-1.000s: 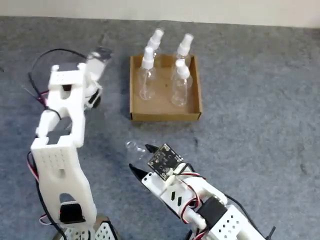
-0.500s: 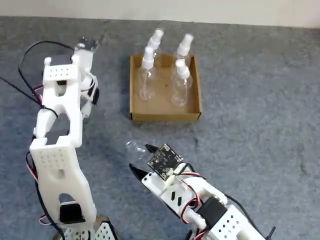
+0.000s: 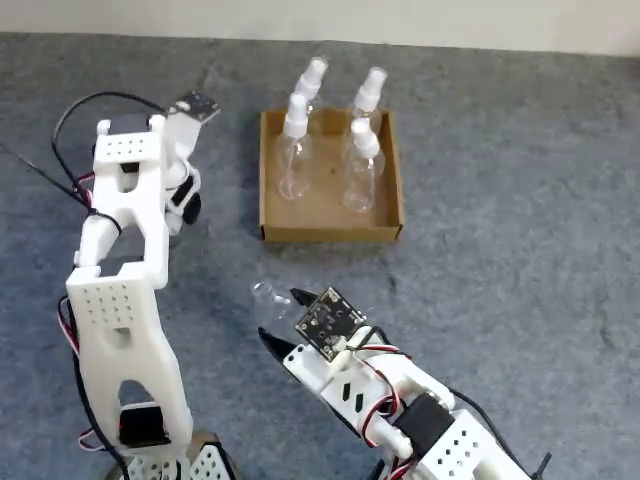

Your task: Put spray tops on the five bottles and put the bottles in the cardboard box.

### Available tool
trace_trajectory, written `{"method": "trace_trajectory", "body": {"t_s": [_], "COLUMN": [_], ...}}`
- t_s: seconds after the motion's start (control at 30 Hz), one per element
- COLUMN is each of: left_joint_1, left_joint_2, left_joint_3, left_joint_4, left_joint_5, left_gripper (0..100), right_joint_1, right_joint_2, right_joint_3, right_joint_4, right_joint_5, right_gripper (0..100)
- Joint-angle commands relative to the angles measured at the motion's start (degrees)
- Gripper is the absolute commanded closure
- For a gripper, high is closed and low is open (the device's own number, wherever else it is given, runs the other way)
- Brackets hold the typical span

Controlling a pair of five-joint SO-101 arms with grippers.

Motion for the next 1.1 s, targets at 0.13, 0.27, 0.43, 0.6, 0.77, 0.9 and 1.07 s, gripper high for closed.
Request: {"method": "trace_trajectory", "body": {"t_s": [0.13, 0.27, 0.43, 0.6, 0.77, 0.9, 1.07], "left_joint_1": [-0.7, -0.7, -1.5, -3.0, -3.0, -3.0, -3.0], "left_joint_2": [-0.5, -3.5, -12.5, -25.3, -39.3, -51.6, -67.7], "left_joint_3": [-2.2, -6.7, -11.9, -10.0, -2.3, 9.2, 28.5], "left_joint_4": [1.4, 9.1, 16.3, 16.8, 16.6, 14.6, 5.2], "left_joint_5": [-1.0, -0.6, 4.7, 9.8, 11.0, 11.0, 11.0], "left_gripper": [100, 100, 100, 100, 100, 100, 100], "right_joint_1": [0.7, 0.5, 0.4, 0.4, 0.4, 0.6, 0.5], "right_joint_2": [-0.8, -0.9, -1.0, -0.7, -0.6, 0.0, 7.8], "right_joint_3": [-0.5, -0.5, -0.6, -0.6, -0.7, -1.5, -8.0], "right_joint_4": [0.2, 0.2, 0.0, -1.3, -4.3, -2.7, 0.4], "right_joint_5": [-0.1, -0.1, -0.1, -0.1, -0.1, -0.1, -0.1], "right_gripper": [99.5, 99.5, 99.5, 99.5, 99.5, 99.5, 99.5]}}
